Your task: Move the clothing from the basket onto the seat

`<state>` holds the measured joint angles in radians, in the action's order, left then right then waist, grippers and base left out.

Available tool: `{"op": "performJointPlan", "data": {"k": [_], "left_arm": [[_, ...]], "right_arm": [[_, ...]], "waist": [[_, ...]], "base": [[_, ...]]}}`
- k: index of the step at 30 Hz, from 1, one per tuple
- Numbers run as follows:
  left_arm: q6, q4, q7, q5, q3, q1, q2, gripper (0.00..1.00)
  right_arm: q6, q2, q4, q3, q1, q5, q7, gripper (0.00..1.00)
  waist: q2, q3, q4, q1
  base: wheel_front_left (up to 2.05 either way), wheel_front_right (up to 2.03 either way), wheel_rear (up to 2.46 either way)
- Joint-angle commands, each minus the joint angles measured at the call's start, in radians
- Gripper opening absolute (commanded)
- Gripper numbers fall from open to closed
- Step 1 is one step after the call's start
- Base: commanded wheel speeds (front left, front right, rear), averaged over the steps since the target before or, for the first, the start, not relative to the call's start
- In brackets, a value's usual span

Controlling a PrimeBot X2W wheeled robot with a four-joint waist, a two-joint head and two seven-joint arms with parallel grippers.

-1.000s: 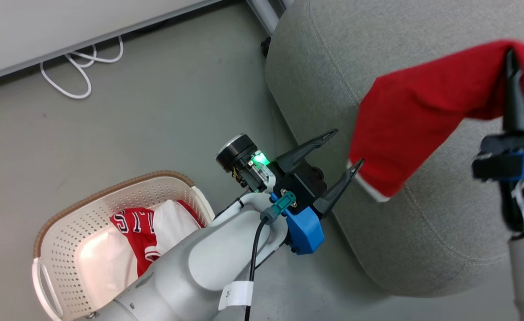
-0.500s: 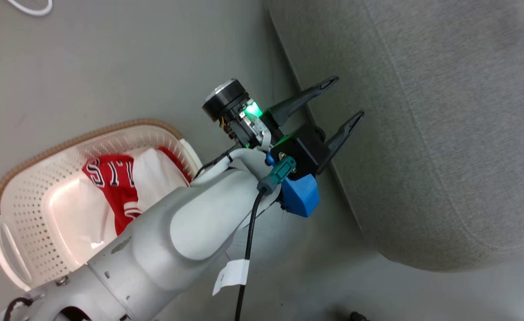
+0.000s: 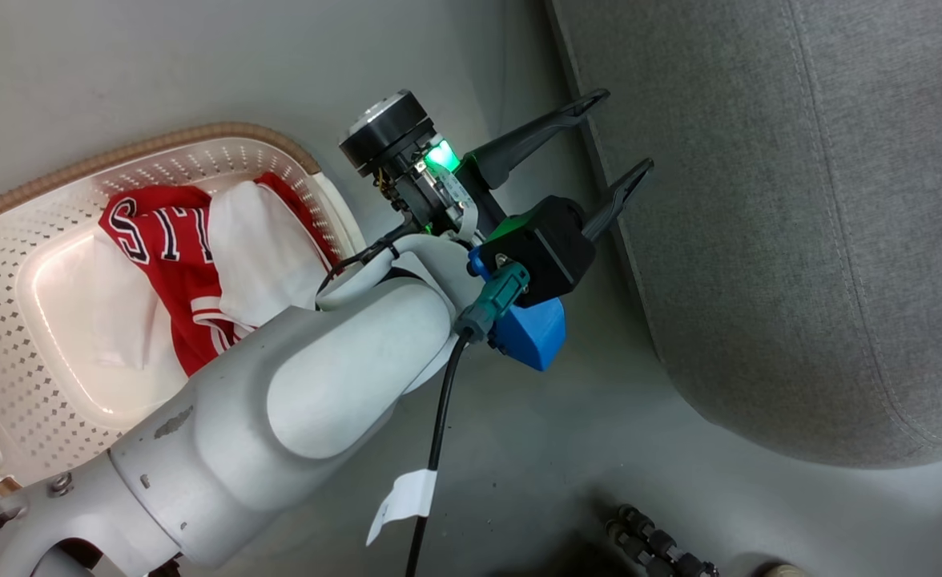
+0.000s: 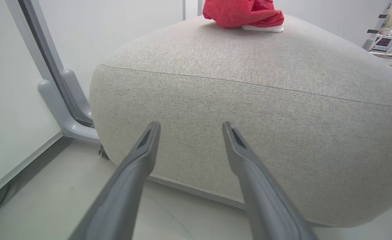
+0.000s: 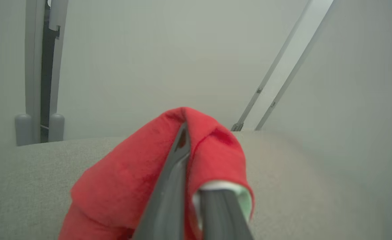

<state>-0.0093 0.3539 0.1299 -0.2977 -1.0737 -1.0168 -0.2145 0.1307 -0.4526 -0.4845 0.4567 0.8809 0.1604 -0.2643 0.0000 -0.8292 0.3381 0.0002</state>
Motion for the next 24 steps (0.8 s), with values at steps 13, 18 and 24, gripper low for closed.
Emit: {"op": "performJointPlan", "data": {"k": [13,18,24], "left_arm": [[0.017,-0.042,-0.019,-0.005,-0.002,-0.022,-0.030,1.00],[0.024,-0.032,-0.001,-0.012,0.000,-0.007,-0.029,1.00],[0.036,0.007,0.059,-0.041,0.013,0.027,-0.004,1.00]], "right_arm": [[0.000,0.122,-0.151,-0.038,-0.053,-0.010,0.000,0.00],[0.000,0.144,-0.118,-0.017,-0.091,-0.018,0.000,1.00],[0.000,0.164,-0.042,-0.007,-0.221,-0.029,0.000,1.00]], "waist": [[0.0000,-0.024,-0.008,-0.0002],[0.0000,0.006,-0.008,-0.0002],[0.0000,0.104,-0.013,-0.0002]], "base": [[0.00,0.00,0.00],[0.00,0.00,0.00],[0.00,0.00,0.00]]}}
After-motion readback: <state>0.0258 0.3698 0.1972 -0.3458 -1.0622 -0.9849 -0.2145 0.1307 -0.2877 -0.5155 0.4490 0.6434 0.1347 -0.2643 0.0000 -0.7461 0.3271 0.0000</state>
